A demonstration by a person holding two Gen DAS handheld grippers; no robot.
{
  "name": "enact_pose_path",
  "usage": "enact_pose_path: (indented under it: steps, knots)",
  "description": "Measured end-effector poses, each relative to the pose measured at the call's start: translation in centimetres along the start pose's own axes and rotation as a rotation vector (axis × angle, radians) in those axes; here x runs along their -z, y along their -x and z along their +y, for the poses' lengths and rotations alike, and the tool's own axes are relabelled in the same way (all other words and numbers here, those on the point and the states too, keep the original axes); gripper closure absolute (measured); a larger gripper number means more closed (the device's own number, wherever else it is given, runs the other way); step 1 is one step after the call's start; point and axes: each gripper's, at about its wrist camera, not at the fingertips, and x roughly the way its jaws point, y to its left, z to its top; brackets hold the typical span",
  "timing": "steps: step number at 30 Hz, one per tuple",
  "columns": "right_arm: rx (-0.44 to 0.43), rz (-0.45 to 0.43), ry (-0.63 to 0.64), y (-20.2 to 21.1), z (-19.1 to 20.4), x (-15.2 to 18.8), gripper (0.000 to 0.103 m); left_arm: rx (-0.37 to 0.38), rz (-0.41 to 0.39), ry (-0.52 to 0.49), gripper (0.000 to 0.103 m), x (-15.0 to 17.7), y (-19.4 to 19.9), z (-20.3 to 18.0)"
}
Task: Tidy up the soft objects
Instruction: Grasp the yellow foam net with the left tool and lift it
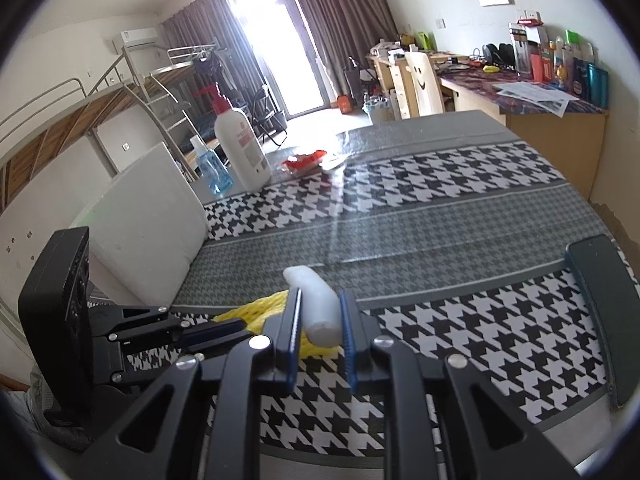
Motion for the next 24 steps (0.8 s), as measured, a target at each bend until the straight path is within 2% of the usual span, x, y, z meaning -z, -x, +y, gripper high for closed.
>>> enact_pose_path:
  steps: [14,24]
  knots:
    - [0.020,-0.024,0.004,0.1,1.1,-0.6,0.081,-0.059,-0.058,0.058,0.093,0.7,2.8,2.5]
    - [0.047,-0.029,0.018,-0.1,2.5,-0.6,0.081,-0.071,-0.094,0.092,0.093,0.8,4.6,3.8]
